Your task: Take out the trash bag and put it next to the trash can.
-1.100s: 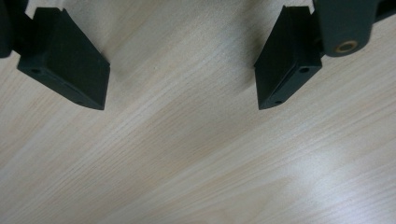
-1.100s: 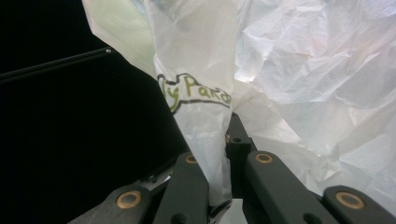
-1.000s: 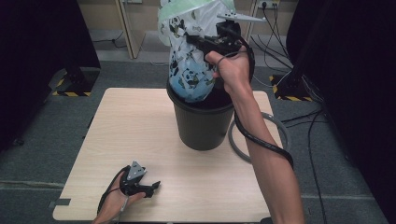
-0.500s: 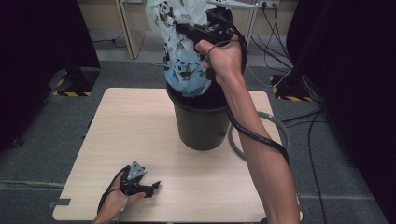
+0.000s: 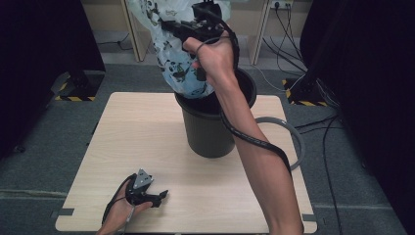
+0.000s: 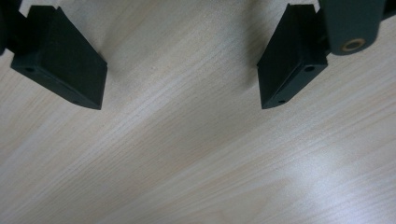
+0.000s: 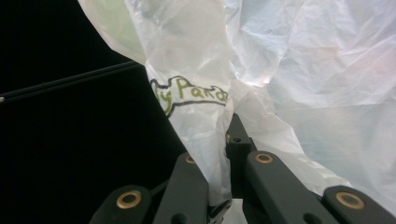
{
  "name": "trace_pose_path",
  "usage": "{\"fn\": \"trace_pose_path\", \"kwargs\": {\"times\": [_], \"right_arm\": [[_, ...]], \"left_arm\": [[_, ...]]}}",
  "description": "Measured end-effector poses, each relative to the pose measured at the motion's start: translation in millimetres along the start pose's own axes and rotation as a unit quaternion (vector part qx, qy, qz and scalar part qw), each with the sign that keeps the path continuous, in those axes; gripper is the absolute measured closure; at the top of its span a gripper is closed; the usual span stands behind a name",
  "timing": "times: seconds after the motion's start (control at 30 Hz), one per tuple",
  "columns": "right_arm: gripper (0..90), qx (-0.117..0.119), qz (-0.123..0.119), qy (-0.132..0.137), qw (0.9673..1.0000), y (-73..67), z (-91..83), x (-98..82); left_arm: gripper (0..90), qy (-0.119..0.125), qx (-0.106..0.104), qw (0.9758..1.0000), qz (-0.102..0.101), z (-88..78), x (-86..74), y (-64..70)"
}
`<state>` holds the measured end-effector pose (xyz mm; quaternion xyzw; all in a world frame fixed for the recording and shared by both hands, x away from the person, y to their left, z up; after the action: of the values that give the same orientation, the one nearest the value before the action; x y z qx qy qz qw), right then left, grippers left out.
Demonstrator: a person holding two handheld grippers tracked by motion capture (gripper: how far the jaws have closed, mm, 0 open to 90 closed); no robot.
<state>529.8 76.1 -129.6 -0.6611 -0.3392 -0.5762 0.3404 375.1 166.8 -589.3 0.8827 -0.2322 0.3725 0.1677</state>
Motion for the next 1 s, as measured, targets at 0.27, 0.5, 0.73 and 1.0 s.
{"fn": "trace_pose_path", "kwargs": {"times": [0.27,0.5,0.73,1.0], "right_arm": [[90.0,0.023,0.009,0.001,0.9997,-18.0,20.5,-1.7],[90.0,0.044,0.012,0.007,0.9989,-35.7,31.9,2.5],[90.0,0.076,0.02,0.013,0.9968,-59.4,44.8,0.7],[90.0,0.117,0.028,0.009,0.9927,-91.5,64.5,-11.6]], "left_arm": [[15.0,0.001,0.001,1.0,0.0,0.1,0.1,-0.1],[15.0,0.0,0.001,1.0,0.0,0.1,0.1,-0.1],[15.0,0.0,0.001,1.0,0.0,0.1,0.0,-0.1],[15.0,0.0,0.001,1.0,0.001,0.1,0.1,-0.3]]}}
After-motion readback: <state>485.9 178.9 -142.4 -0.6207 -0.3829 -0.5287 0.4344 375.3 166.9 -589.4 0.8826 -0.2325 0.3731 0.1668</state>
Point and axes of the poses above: each handheld gripper's, and its own axes: z roughly forward along the jaws, x roughly out of its top, y roughly to its right, the point moved 10 cm from there along z, roughly forward along the jaws, and after that the axes turned 8 degrees about -z, right-handed, at the moved point
